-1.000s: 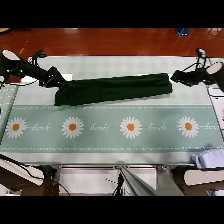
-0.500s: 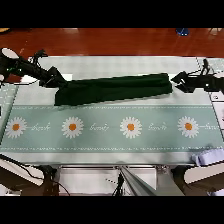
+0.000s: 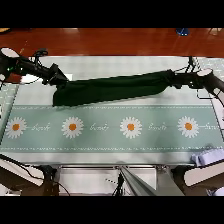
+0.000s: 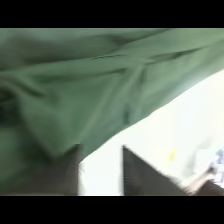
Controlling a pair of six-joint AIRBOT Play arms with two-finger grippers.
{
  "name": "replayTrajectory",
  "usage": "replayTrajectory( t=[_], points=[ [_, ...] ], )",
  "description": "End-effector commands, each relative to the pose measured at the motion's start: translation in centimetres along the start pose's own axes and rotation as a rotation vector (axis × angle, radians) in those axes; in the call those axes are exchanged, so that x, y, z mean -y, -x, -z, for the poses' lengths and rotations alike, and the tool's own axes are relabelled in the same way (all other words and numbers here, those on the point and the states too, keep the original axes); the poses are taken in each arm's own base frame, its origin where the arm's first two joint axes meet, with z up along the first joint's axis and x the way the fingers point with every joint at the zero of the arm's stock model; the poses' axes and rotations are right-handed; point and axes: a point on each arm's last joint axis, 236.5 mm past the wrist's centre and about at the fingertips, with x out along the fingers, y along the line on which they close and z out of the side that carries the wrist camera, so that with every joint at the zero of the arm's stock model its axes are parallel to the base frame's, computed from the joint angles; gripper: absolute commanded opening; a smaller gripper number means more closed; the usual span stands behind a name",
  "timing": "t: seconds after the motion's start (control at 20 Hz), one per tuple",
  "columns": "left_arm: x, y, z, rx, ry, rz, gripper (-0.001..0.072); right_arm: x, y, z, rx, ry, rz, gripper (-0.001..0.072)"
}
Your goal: Fold the shirts.
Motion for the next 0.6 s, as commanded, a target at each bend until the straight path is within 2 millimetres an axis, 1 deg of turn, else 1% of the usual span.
replayTrajectory(
  t=[0.0, 0.1, 0.25, 0.35, 0.4, 0.5, 0.55],
  points=[
    [4.7, 0.0, -0.5, 0.026, -0.046, 0.171, 0.0034, -4.6, 4.6, -2.0, 0.078, 0.141, -0.03, 0.0032],
    [7.1, -0.8, -0.2, 0.017, -0.077, 0.208, 0.0033, -8.4, 8.3, -2.1, 0.102, 0.23, -0.071, 0.0032],
    [11.1, -2.7, 0.8, 0.006, -0.159, 0.206, 0.0032, -14.1, 13.7, -0.8, 0.138, 0.386, -0.109, 0.0032],
    [14.5, -3.7, 1.6, 0.017, -0.224, 0.209, 0.0031, -16.6, 16.7, 0.8, 0.149, 0.471, -0.086, 0.0032],
    [16.2, -4.2, 2.1, 0.02, -0.256, 0.212, 0.0032, -17.5, 17.9, 1.5, 0.154, 0.497, -0.072, 0.0033],
    [19.3, -6.0, 3.5, 0.008, -0.291, 0.222, 0.0032, -18.7, 20.4, 2.7, 0.174, 0.523, -0.034, 0.0032],
    [20.4, -7.2, 4.5, -0.013, -0.3, 0.226, 0.0032, -19.1, 21.6, 3.2, 0.185, 0.518, -0.022, 0.0033]
  ],
)
